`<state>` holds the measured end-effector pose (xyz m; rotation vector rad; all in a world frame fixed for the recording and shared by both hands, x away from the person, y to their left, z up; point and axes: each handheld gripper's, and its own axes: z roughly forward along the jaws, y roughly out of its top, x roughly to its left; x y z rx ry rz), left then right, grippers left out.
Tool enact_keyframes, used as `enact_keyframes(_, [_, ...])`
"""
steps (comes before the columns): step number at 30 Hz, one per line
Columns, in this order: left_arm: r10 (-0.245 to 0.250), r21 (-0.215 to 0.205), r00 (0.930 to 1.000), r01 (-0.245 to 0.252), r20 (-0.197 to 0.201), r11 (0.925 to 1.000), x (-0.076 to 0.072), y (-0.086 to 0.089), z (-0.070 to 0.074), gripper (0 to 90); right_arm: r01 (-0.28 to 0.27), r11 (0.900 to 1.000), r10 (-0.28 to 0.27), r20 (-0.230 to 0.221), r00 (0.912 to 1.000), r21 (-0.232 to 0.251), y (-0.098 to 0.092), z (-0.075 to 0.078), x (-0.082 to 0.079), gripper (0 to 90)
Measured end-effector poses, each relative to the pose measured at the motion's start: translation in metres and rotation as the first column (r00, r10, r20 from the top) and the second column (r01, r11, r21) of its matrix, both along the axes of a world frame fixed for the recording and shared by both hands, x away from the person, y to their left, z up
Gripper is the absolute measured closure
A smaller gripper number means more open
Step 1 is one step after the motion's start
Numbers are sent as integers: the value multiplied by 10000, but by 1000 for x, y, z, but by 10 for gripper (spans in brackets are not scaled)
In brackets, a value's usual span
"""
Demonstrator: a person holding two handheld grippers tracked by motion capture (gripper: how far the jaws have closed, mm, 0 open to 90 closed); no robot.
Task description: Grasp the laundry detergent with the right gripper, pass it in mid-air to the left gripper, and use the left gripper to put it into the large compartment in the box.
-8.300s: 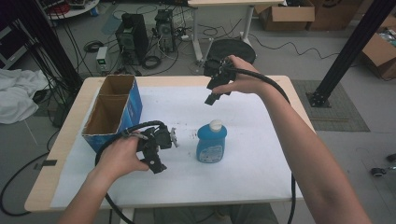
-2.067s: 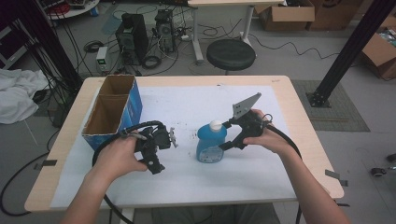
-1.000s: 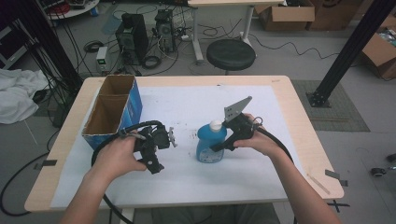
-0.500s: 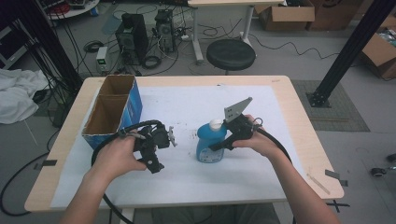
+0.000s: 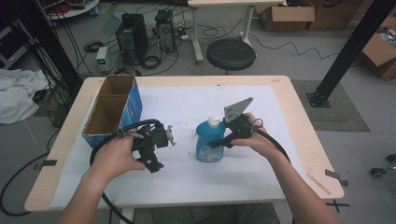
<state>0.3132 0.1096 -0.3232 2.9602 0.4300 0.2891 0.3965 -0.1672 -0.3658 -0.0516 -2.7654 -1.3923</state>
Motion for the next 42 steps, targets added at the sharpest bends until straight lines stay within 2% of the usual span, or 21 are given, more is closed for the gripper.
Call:
enact_keyframes(5, [-41,-114,9999,42,100,9999,0,0,8,131,-39,10000,39,55,10000,-19,0,6,2,450])
enact_keyframes(12, [-155,-394,9996,165,253,9991,3,-3,25,130,-376,9993,376,232,9990,-33,5,25,1,451])
enact_keyframes(22, [-322,-880,9976,375,606,9954,9,-7,67,130,-707,9973,714,312,9970,-209,14,45,2,451])
enact_keyframes(28, [-404,-1171,9972,475,624,9920,17,-11,92,131,-875,9958,886,431,9951,-277,22,54,1,451])
enact_keyframes(30, [-411,-1249,9974,483,593,9910,18,-11,96,131,-884,9957,896,492,9948,-273,25,58,0,451])
enact_keyframes(31, [-387,-1282,9972,467,646,9907,21,-12,103,128,-913,9954,926,520,9943,-284,27,59,0,452])
enact_keyframes(34, [-391,-1598,9973,485,617,9860,24,-13,113,127,-987,9947,1002,570,9933,-289,30,63,-1,452])
enact_keyframes(37, [-449,-1818,9975,541,543,9818,28,-15,121,128,-1059,9939,1075,589,9925,-294,34,67,-2,452])
enact_keyframes(42, [-515,-1837,9975,594,474,9812,33,-20,130,128,-1097,9938,1107,605,9920,-207,39,72,-1,452])
